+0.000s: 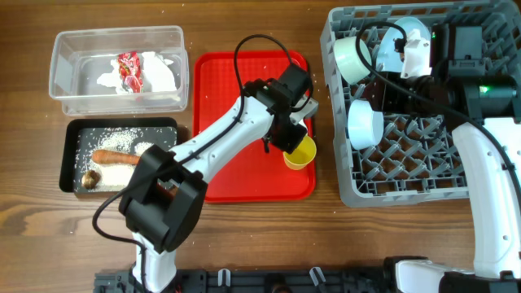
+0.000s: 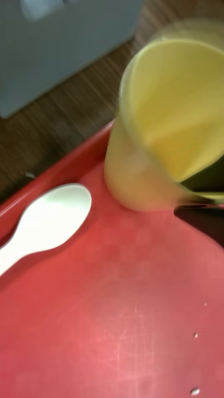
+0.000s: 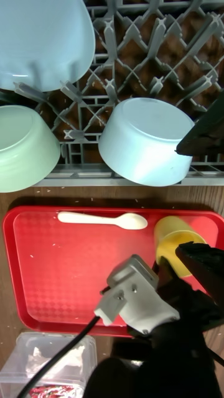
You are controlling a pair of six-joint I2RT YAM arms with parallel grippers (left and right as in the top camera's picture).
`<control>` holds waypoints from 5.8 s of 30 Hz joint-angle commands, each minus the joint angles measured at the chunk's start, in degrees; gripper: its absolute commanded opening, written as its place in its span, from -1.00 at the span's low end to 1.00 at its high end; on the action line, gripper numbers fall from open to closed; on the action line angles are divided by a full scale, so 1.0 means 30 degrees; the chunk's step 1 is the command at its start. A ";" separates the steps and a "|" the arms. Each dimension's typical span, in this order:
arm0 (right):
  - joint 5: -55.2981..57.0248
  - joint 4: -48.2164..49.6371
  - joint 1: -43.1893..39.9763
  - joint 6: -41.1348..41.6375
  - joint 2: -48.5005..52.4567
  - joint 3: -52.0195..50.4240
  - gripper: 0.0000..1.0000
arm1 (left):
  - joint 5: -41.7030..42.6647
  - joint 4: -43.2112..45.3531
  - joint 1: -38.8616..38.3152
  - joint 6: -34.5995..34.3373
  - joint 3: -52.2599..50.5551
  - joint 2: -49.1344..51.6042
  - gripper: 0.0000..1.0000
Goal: Sort waste into correct bins and load items into the dishwasher rack
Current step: 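Grasp the yellow cup with the left gripper and lift it, then hand the yellow cup from the left gripper to the right gripper, then place the yellow cup in the rack with the right gripper, then grasp the white spoon on the red tray with the right gripper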
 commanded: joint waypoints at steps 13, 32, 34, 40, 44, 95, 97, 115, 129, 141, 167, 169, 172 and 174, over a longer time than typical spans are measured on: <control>-0.5982 0.3322 0.0051 0.0175 -0.0058 -0.0007 -0.03 | 1.7027 -0.0219 0.9726 -0.2317 -0.0044 -0.2157 -0.92; -1.8768 1.4622 0.5056 -0.3162 0.5697 -0.0007 0.69 | 2.6716 0.2426 1.2371 -0.1821 -0.0044 -0.2135 -0.92; -1.8761 1.5089 0.5304 -0.3067 0.5697 -0.0007 0.61 | 2.6709 0.2433 1.2160 -0.1814 -0.0044 -0.2135 -0.92; -1.8761 1.5642 0.5566 -0.2572 0.5705 -0.0007 0.37 | 2.6716 0.2637 1.2043 -0.1821 -0.0044 -0.2127 -0.92; -1.8651 1.5650 0.6091 -0.2535 0.5705 -0.0007 0.32 | 2.6716 0.2863 1.2036 -0.1829 -0.0044 -0.2127 -0.92; 0.3847 -0.6812 -0.0452 0.2135 0.3708 -0.2499 0.06 | 0.5355 0.2259 1.0826 -0.1894 -0.0051 -0.2127 0.11; 0.3847 -0.6120 -0.0452 0.2127 0.3716 -0.2499 0.41 | 0.5362 0.2244 1.0819 -0.1894 -0.0051 -0.2127 0.11; 0.3840 -0.0211 0.6324 0.2841 0.5304 0.3279 0.17 | 0.4787 0.3060 1.1744 -0.6579 -0.0051 -0.2127 0.47; 0.5326 0.3905 0.7271 0.2754 1.4863 0.3279 0.14 | 0.3563 0.2980 1.2874 -0.6972 -0.0080 -0.2076 0.57; 0.5523 0.2980 0.7271 0.2769 1.4557 0.4320 0.00 | 0.3563 0.2994 1.2874 -0.6972 -0.0080 -0.2076 0.58; 0.6499 0.5209 0.8109 0.4306 1.3872 0.1727 -0.12 | 0.3220 0.2980 1.2866 -0.6972 -0.0080 -0.2069 0.99; 0.6135 0.5705 0.8109 0.4335 1.3872 0.1239 -0.35 | 0.3220 0.2987 1.2866 -0.6972 -0.0080 -0.2069 0.99; 0.5778 0.5778 0.8109 0.4401 1.3901 0.1078 -0.59 | 0.3220 0.2980 1.2866 -0.6972 -0.0080 -0.2069 1.00; 0.5625 0.5785 0.8109 0.4415 1.3901 0.1078 -0.81 | 0.3220 0.2980 1.2866 -0.6972 -0.0080 -0.2069 0.99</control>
